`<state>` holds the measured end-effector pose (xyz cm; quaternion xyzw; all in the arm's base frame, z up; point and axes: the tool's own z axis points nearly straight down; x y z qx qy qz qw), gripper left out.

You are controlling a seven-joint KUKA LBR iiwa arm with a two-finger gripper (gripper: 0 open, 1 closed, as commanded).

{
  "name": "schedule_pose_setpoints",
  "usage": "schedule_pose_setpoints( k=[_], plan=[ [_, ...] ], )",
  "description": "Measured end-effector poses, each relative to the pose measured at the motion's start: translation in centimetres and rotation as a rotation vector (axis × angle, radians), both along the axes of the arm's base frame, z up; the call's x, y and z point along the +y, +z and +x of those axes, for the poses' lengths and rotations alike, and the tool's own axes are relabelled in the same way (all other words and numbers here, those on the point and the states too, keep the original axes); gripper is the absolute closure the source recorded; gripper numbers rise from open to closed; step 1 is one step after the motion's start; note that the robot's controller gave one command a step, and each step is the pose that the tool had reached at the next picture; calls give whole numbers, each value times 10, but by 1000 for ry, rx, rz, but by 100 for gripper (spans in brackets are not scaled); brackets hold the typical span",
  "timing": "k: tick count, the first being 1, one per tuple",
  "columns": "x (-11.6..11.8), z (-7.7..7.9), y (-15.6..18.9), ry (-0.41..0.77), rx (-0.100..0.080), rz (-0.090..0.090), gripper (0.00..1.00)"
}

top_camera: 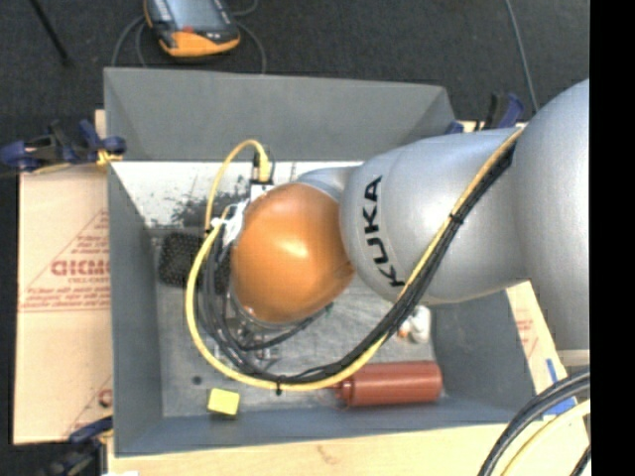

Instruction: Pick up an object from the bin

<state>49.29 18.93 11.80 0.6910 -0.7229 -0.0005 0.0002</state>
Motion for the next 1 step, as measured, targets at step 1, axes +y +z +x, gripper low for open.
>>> schedule_pose_setpoints(
  k=[1],
  plan=[
    [-2, -15, -45, -29, 2, 1, 0]
  ],
)
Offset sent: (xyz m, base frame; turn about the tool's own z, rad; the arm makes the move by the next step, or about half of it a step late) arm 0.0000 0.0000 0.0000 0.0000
